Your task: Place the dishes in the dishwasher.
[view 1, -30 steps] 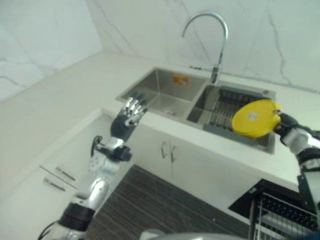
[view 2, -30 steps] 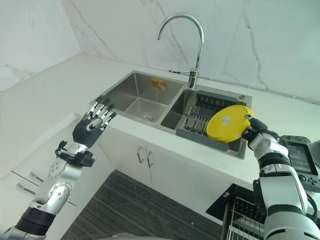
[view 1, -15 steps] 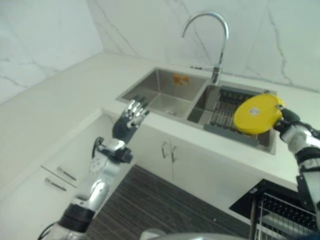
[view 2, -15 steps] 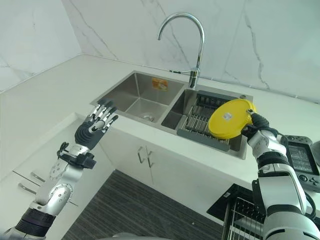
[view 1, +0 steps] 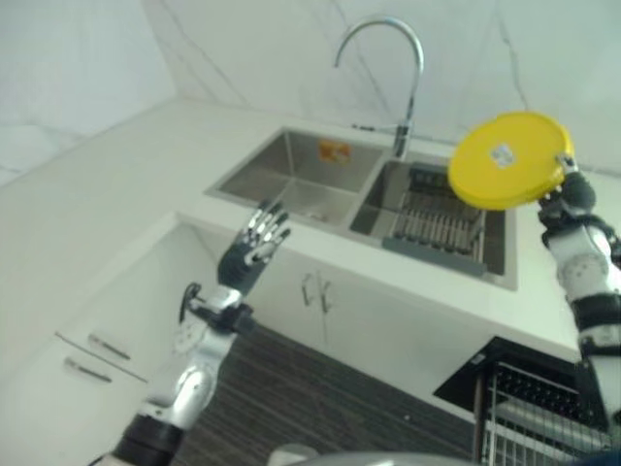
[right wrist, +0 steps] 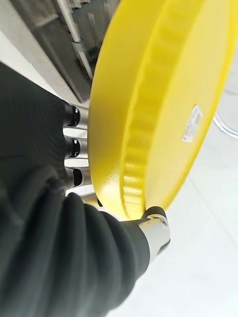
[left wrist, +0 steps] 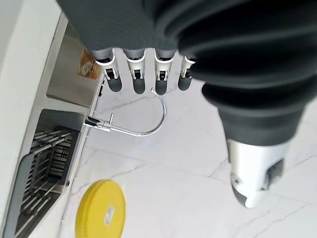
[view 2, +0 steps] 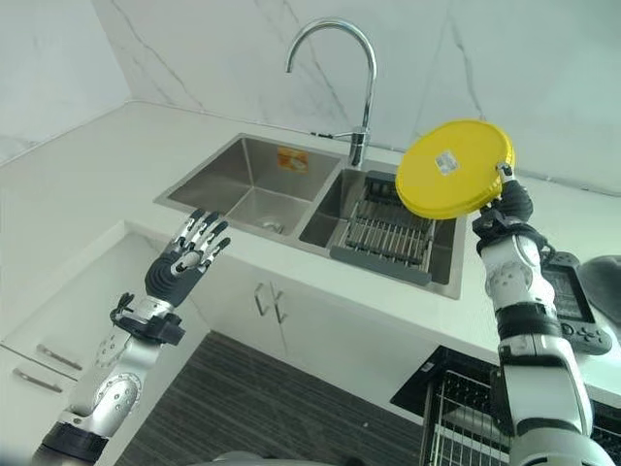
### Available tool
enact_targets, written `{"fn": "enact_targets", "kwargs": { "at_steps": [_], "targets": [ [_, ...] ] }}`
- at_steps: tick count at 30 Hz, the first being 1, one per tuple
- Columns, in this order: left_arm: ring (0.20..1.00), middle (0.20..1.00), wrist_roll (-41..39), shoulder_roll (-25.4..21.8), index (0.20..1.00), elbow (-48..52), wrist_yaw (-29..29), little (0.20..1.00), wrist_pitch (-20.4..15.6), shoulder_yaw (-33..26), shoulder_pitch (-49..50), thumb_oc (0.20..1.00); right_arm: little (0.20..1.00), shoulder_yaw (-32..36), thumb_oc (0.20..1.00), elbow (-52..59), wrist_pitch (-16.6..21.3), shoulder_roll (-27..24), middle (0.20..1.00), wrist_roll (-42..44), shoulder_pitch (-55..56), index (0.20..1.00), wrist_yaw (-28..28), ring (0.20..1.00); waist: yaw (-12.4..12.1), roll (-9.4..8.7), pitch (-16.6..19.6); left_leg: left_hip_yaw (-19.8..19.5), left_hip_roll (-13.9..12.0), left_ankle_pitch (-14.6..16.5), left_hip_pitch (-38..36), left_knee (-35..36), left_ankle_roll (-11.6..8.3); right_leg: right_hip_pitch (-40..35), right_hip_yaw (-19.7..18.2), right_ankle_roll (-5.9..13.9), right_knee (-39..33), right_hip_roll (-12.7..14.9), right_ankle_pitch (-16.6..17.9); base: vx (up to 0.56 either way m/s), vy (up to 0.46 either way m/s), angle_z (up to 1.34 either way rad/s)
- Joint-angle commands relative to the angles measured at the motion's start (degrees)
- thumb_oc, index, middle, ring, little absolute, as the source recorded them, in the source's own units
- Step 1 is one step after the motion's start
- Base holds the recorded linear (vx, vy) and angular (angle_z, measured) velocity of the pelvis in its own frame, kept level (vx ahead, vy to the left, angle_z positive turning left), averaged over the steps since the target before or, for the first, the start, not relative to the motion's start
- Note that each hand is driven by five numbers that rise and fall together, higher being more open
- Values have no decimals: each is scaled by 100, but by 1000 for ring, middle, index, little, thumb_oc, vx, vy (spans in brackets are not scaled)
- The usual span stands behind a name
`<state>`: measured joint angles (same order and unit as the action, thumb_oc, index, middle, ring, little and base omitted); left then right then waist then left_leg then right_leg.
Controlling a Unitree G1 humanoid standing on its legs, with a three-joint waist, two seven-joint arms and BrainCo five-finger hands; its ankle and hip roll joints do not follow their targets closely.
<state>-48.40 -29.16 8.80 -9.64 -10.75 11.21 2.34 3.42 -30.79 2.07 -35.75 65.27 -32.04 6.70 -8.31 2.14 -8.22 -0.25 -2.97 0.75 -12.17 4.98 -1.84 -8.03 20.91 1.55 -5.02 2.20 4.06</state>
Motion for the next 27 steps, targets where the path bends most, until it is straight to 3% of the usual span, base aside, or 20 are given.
{"fn": "enact_targets", "kwargs": {
  "at_steps": [1,2,4,6,8,9,12,19,20,21,23,27],
  "targets": [
    [1000,1000,36,-64,1000,329,-199,1000,-441,-161,86,1000,200,169,200,699,677,-15,200,147,-141,200,-137,200,85,-321,200,704,116,122,92,-71,17,-396,-537,112,2,-121,-597,-55,49,-11],
    [1000,1000,77,8,1000,387,-252,1000,-456,-253,155,1000,200,240,200,1215,765,153,200,127,208,200,-107,200,118,-366,122,674,156,221,240,-425,18,-380,-616,110,2,-77,-541,-59,55,-15],
    [1000,1000,132,92,1000,455,-255,1000,-521,-378,264,1000,200,183,200,1883,899,489,200,52,584,200,-48,200,85,-432,14,210,382,416,478,-909,109,-352,-818,119,2,-17,-440,-80,101,-25],
    [1000,1000,176,180,1000,526,-271,1000,-588,-529,343,1000,200,100,200,2529,907,877,200,-50,884,200,-25,200,91,-441,-52,-62,530,498,524,-981,227,-308,-1036,158,2,3,-344,-112,172,-62],
    [1000,1000,183,230,1000,552,-349,1000,-607,-567,324,1000,200,68,200,2871,945,1108,200,-106,1118,200,-50,200,148,-395,-61,-61,562,425,410,-725,282,-268,-1092,204,2,-7,-295,-133,226,-110],
    [1000,1000,179,307,1000,540,-434,1000,-540,-532,259,1000,200,41,200,3288,966,1372,200,-148,1556,200,-119,200,298,-367,-37,4,568,272,295,-398,320,-164,-1177,257,23,0,-193,-147,255,-81],
    [1000,1000,519,401,1000,550,-466,1000,-611,-330,122,1000,200,230,200,3737,839,1551,200,104,2162,200,-270,200,592,-349,-4,48,585,177,170,-70,357,22,-1309,371,224,28,-169,-145,354,-56],
    [1000,1000,849,242,1000,755,-520,1000,-943,-298,-108,1000,200,689,200,4049,732,1541,200,262,2763,200,-453,200,895,-476,-120,105,594,180,173,2,416,429,-1406,549,624,78,-82,-89,215,-36],
    [1000,1000,909,211,1000,801,-525,1000,-942,-298,-109,1000,200,754,200,4113,687,1503,200,332,2814,200,-528,200,902,-510,-145,180,566,241,137,2,399,503,-1256,633,682,92,-14,-92,69,-60],
    [1000,1000,980,149,1000,841,-496,1000,-975,-290,-120,1000,200,784,200,4125,672,1451,200,400,2808,200,-662,200,869,-562,-191,326,534,276,137,2,371,680,-864,728,835,131,112,-183,49,-91],
    [1000,1000,1441,34,1000,865,-25,1000,-1053,-190,-279,1000,200,760,200,4114,664,1286,200,587,2574,200,-740,200,700,-593,-219,516,507,273,269,2,388,708,-129,612,1247,155,-112,-228,58,-117],
    [1000,1000,1984,-4,1000,795,359,1000,-1015,-39,-383,1000,200,599,200,4300,650,1481,200,206,2481,200,-474,200,622,-541,-129,682,496,269,380,2,432,570,171,570,1436,301,-257,-59,8,-119]
  ]
}}
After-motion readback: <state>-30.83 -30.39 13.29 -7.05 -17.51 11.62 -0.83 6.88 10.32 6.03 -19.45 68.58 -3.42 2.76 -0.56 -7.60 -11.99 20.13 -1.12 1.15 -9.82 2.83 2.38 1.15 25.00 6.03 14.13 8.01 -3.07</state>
